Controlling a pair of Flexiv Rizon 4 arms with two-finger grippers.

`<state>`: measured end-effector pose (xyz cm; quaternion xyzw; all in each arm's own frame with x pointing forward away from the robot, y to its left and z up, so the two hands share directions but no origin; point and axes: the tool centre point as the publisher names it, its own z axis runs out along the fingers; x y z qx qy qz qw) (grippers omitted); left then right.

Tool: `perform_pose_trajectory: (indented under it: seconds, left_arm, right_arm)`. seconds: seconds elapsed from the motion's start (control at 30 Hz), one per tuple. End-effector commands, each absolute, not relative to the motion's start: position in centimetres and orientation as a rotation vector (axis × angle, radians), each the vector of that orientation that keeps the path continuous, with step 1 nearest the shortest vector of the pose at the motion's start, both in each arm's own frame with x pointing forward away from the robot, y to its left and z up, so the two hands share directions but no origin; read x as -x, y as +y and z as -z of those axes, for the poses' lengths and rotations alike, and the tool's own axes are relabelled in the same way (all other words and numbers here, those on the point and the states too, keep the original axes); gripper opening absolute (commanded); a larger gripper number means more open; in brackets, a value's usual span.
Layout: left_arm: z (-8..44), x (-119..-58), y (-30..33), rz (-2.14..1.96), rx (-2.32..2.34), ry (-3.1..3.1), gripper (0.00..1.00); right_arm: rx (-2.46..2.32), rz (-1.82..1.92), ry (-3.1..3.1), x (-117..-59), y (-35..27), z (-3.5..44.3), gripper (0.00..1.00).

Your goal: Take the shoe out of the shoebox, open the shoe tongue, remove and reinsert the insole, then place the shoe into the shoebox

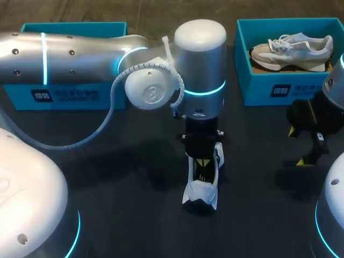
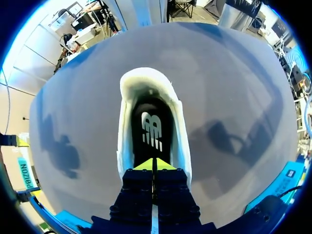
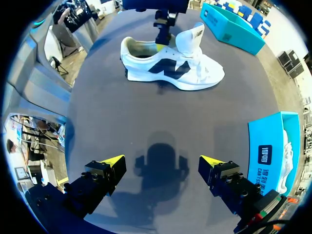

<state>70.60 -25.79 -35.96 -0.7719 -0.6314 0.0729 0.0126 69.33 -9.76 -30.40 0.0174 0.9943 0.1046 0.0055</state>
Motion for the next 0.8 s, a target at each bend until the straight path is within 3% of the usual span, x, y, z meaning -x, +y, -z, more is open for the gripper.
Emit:
perform_pose_trajectory:
  seconds: [0.03,0.17,0.3,0.43,0.47,0.53,0.67,0.8]
  left_arm:
    - [36.5,-71.1,-25.9,-0.230,2.387,-1.970,0.13]
    - [36.7,-71.2,-25.6,-0.235,2.375,-1.976,0.16]
    - [36.7,-70.9,-25.4,-0.232,2.377,-1.964,0.37]
    - [36.5,-70.5,-25.0,-0.222,2.386,-1.954,0.50]
    - [36.4,-70.4,-25.0,-0.220,2.388,-1.953,0.58]
    - [36.3,-70.3,-24.9,-0.216,2.391,-1.952,0.64]
    - [36.1,-70.4,-24.7,-0.214,2.391,-1.954,0.89]
    - [35.9,-71.0,-24.7,-0.240,2.383,-1.959,0.98]
  right_arm:
    - [-0.056,-0.322,3.111,-69.2,-9.7,30.4,1.00]
    - [-0.056,-0.322,3.111,-69.2,-9.7,30.4,1.00]
    - [-0.056,-0.322,3.111,-69.2,-9.7,30.4,1.00]
    - [-0.056,-0.322,3.111,-69.2,-9.7,30.4,1.00]
    - [-0.056,-0.322,3.111,-69.2,-9.7,30.4,1.00]
    - [-0.056,-0.322,3.111,-69.2,-9.7,30.4,1.00]
    - [-0.056,-0.322,3.111,-69.2,-9.7,30.4,1.00]
    - [-0.056,-0.322,3.111,-69.2,-9.7,30.4,1.00]
